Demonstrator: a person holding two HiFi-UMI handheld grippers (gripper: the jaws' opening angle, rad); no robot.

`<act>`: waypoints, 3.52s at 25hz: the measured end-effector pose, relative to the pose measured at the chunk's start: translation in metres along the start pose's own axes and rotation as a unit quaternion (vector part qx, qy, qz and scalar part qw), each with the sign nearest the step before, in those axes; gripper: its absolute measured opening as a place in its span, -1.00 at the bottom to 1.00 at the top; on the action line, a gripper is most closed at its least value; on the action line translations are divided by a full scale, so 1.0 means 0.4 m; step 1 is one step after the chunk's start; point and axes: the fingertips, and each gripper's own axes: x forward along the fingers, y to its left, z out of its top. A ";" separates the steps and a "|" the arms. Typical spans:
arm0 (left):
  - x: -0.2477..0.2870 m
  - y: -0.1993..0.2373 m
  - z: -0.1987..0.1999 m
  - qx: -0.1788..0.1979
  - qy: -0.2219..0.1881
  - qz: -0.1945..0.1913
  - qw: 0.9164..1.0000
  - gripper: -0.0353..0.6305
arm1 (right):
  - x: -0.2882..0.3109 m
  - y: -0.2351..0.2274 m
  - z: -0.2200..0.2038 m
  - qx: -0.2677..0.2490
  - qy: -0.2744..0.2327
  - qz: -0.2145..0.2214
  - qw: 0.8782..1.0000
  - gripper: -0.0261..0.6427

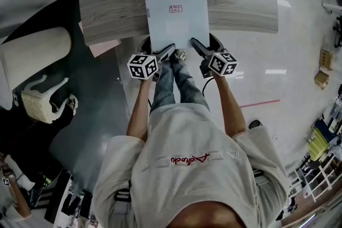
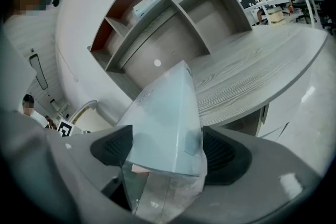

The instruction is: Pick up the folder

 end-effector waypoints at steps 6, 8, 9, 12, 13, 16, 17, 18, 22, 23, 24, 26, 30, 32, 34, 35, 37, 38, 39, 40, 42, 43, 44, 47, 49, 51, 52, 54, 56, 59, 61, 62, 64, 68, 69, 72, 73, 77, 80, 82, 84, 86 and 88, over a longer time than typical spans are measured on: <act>0.007 0.007 0.001 -0.008 -0.004 0.009 1.000 0.69 | 0.014 0.000 -0.004 0.005 -0.004 -0.002 1.000 0.34; 0.008 0.009 0.003 -0.011 -0.006 0.013 1.000 0.69 | 0.015 0.000 -0.004 0.004 -0.006 -0.006 1.000 0.34; 0.009 0.010 0.003 -0.011 -0.006 0.015 1.000 0.69 | 0.016 -0.001 -0.004 0.003 -0.007 -0.008 1.000 0.34; 0.013 0.013 0.001 -0.013 -0.005 0.018 1.000 0.68 | 0.017 -0.007 -0.007 0.000 -0.005 -0.013 1.000 0.34; 0.014 0.015 0.002 -0.013 -0.005 0.018 1.000 0.68 | 0.019 -0.008 -0.006 -0.001 -0.004 -0.014 1.000 0.34; 0.016 0.019 0.015 -0.016 -0.010 0.018 1.000 0.68 | 0.025 -0.005 0.004 -0.004 -0.006 -0.017 1.000 0.33; 0.014 0.020 0.020 -0.016 -0.012 0.018 1.000 0.68 | 0.026 -0.002 0.008 -0.005 -0.008 -0.017 1.000 0.33; 0.013 0.021 0.023 -0.016 -0.013 0.018 1.000 0.68 | 0.027 0.002 0.011 -0.006 -0.010 -0.018 1.000 0.33; 0.009 0.014 0.014 -0.016 -0.011 0.019 1.000 0.68 | 0.016 0.002 0.005 -0.009 -0.013 -0.020 1.000 0.32; 0.008 0.011 0.011 -0.017 -0.012 0.019 1.000 0.68 | 0.012 0.002 0.003 -0.010 -0.013 -0.020 1.000 0.32; 0.006 0.008 0.010 -0.018 -0.012 0.018 1.000 0.68 | 0.008 0.004 0.003 -0.012 -0.013 -0.020 1.000 0.32; 0.004 0.004 0.010 -0.022 -0.015 0.018 0.999 0.68 | 0.004 0.008 0.007 -0.017 -0.014 -0.018 1.000 0.32; 0.000 -0.002 0.011 -0.032 -0.019 0.021 0.999 0.68 | 0.000 0.012 0.016 -0.025 -0.008 -0.013 1.000 0.31; -0.001 -0.004 0.004 -0.031 -0.018 0.025 0.999 0.68 | -0.001 0.008 0.010 -0.022 -0.003 -0.011 1.000 0.31; -0.002 -0.005 -0.005 -0.025 -0.012 0.026 0.999 0.68 | -0.003 0.005 -0.002 -0.015 0.000 -0.010 1.000 0.32; -0.001 -0.004 -0.007 -0.021 -0.009 0.025 0.999 0.68 | -0.002 0.003 -0.008 -0.013 -0.001 -0.010 1.000 0.33; 0.001 0.000 -0.003 -0.021 -0.014 0.021 0.999 0.68 | -0.001 -0.001 -0.010 -0.008 -0.007 -0.010 1.000 0.34; 0.001 0.006 0.004 -0.033 -0.023 0.017 0.999 0.68 | 0.001 -0.001 -0.007 -0.007 -0.011 -0.010 1.000 0.34; 0.003 0.012 0.010 -0.056 -0.033 0.011 0.998 0.68 | 0.005 -0.001 -0.004 -0.003 -0.013 -0.009 1.000 0.35; 0.007 0.018 0.010 -0.084 -0.039 0.001 0.996 0.68 | 0.010 -0.001 -0.003 0.004 -0.013 -0.006 1.000 0.36; 0.021 0.021 -0.012 -0.135 -0.033 -0.024 0.990 0.68 | 0.017 -0.004 -0.012 0.030 -0.010 0.004 0.999 0.39; 0.026 0.018 -0.023 -0.150 -0.030 -0.034 0.988 0.68 | 0.018 -0.006 -0.019 0.042 -0.008 0.008 0.999 0.41; 0.030 0.015 -0.029 -0.158 -0.030 -0.040 0.986 0.68 | 0.019 -0.007 -0.023 0.049 -0.005 0.012 0.999 0.41; 0.037 0.015 -0.027 -0.159 -0.033 -0.046 0.986 0.68 | 0.028 -0.013 -0.026 0.072 0.004 0.031 0.997 0.42; 0.039 0.013 -0.027 -0.160 -0.029 -0.052 0.985 0.66 | 0.035 -0.014 -0.036 0.107 0.014 0.053 0.993 0.41; 0.038 0.014 -0.028 -0.160 -0.025 -0.056 0.985 0.65 | 0.039 -0.012 -0.043 0.123 0.016 0.068 0.990 0.39; 0.038 0.016 -0.027 -0.161 -0.025 -0.057 0.985 0.64 | 0.040 -0.011 -0.043 0.124 0.015 0.070 0.990 0.38; 0.036 0.019 -0.023 -0.161 -0.027 -0.058 0.985 0.62 | 0.043 -0.010 -0.040 0.122 0.012 0.071 0.990 0.37; 0.032 0.017 -0.019 -0.162 -0.029 -0.060 0.985 0.60 | 0.041 -0.006 -0.035 0.122 0.010 0.074 0.990 0.35; 0.031 0.010 -0.015 -0.167 -0.036 -0.062 0.983 0.59 | 0.036 -0.005 -0.026 0.120 0.005 0.076 0.990 0.35; 0.027 0.002 -0.021 -0.172 -0.044 -0.062 0.982 0.59 | 0.027 -0.005 -0.022 0.116 0.000 0.080 0.990 0.34; 0.022 -0.004 -0.025 -0.173 -0.050 -0.062 0.982 0.59 | 0.021 -0.001 -0.020 0.113 -0.004 0.083 0.990 0.34; 0.008 -0.014 -0.026 -0.168 -0.063 -0.065 0.982 0.59 | 0.008 0.011 -0.017 0.104 -0.011 0.089 0.991 0.34; -0.021 -0.032 0.002 -0.143 -0.084 -0.075 0.983 0.59 | -0.010 0.047 0.007 0.086 -0.030 0.102 0.991 0.34; -0.028 -0.040 0.016 -0.136 -0.088 -0.077 0.984 0.59 | -0.014 0.057 0.018 0.082 -0.035 0.105 0.990 0.34; -0.047 -0.064 0.056 -0.117 -0.095 -0.081 0.985 0.59 | -0.029 0.085 0.054 0.076 -0.047 0.115 0.989 0.34; -0.052 -0.071 0.069 -0.112 -0.096 -0.082 0.986 0.59 | -0.034 0.093 0.066 0.074 -0.051 0.117 0.989 0.34; -0.078 -0.104 0.118 -0.094 -0.108 -0.090 0.986 0.59 | -0.056 0.128 0.110 0.064 -0.068 0.125 0.988 0.34; -0.103 -0.125 0.148 -0.080 -0.117 -0.093 0.985 0.59 | -0.073 0.158 0.138 0.053 -0.080 0.134 0.986 0.34; -0.115 -0.138 0.166 -0.071 -0.124 -0.097 0.985 0.59 | -0.083 0.175 0.155 0.046 -0.087 0.139 0.985 0.34; -0.128 -0.154 0.181 -0.063 -0.131 -0.101 0.984 0.59 | -0.097 0.189 0.170 0.041 -0.095 0.143 0.984 0.34; -0.143 -0.173 0.193 -0.056 -0.138 -0.104 0.983 0.59 | -0.115 0.205 0.182 0.036 -0.103 0.147 0.983 0.34; -0.158 -0.193 0.204 -0.046 -0.144 -0.107 0.983 0.59 | -0.135 0.220 0.194 0.029 -0.111 0.151 0.982 0.34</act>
